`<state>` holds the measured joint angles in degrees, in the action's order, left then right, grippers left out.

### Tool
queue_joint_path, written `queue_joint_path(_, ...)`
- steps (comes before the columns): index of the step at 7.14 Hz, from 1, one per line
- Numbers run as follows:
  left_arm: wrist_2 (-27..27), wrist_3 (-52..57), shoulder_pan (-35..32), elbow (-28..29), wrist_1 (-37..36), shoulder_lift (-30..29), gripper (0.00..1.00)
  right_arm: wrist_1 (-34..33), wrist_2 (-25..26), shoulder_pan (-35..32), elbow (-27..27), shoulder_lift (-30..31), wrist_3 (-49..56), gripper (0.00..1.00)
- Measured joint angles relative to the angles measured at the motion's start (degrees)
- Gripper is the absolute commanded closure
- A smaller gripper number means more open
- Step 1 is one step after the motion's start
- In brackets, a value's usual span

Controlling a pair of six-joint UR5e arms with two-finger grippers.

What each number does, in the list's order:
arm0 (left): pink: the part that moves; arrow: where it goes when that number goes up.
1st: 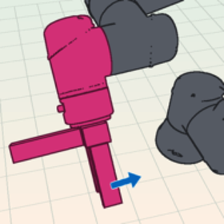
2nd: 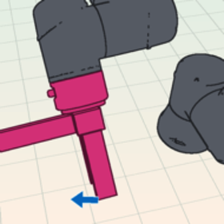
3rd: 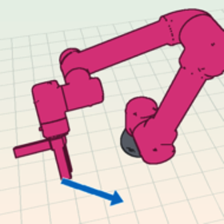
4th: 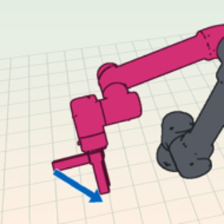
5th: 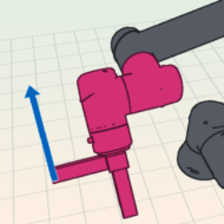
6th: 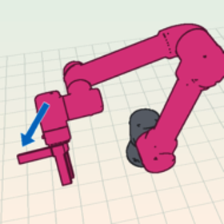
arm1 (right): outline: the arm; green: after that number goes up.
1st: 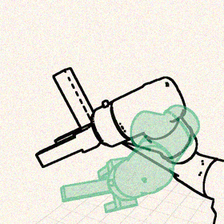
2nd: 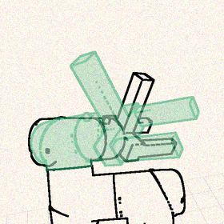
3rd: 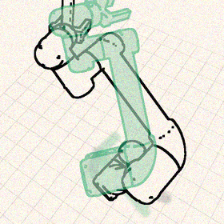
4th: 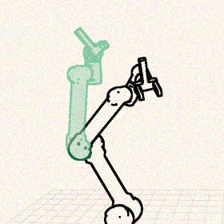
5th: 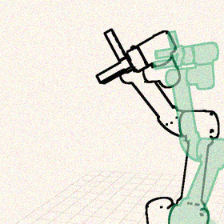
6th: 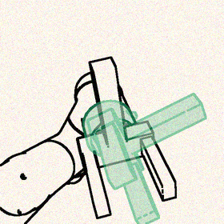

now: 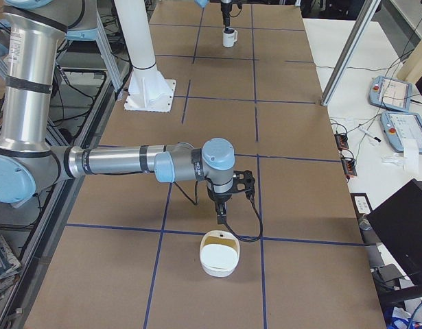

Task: Left arm hands cup to right arm to dump lemon

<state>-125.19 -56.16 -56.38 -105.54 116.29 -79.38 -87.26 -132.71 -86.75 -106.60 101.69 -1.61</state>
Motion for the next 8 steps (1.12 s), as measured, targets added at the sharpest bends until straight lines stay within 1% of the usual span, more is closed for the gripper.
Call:
queue_joint_path(1,0.0,-0.1,0.1,0.2,0.0,-0.1,0.86,0.0,0.0,0.0,0.0,0.0,0.0,0.00)
queue_joint_path(2,0.0,-0.1,0.1,0.3,0.0,-0.1,0.94,0.0,0.0,0.0,0.1,0.0,0.0,0.00)
queue_joint_path(3,-0.1,-0.1,0.1,0.3,0.0,-0.2,1.00,0.0,0.0,0.0,0.1,0.0,0.0,0.00)
queue_joint_path(6,-1.0,-0.1,0.0,-0.9,-0.6,-0.4,1.00,0.0,0.0,0.0,0.1,0.0,0.0,0.00)
queue_joint_path(7,-2.5,0.0,-0.2,-2.0,-2.0,-0.8,1.00,0.0,0.0,0.0,0.1,0.0,0.0,0.00)
queue_joint_path(8,-4.3,0.0,-0.8,-3.8,-5.3,-1.8,1.00,0.0,0.0,0.0,0.0,-0.1,0.0,0.00)
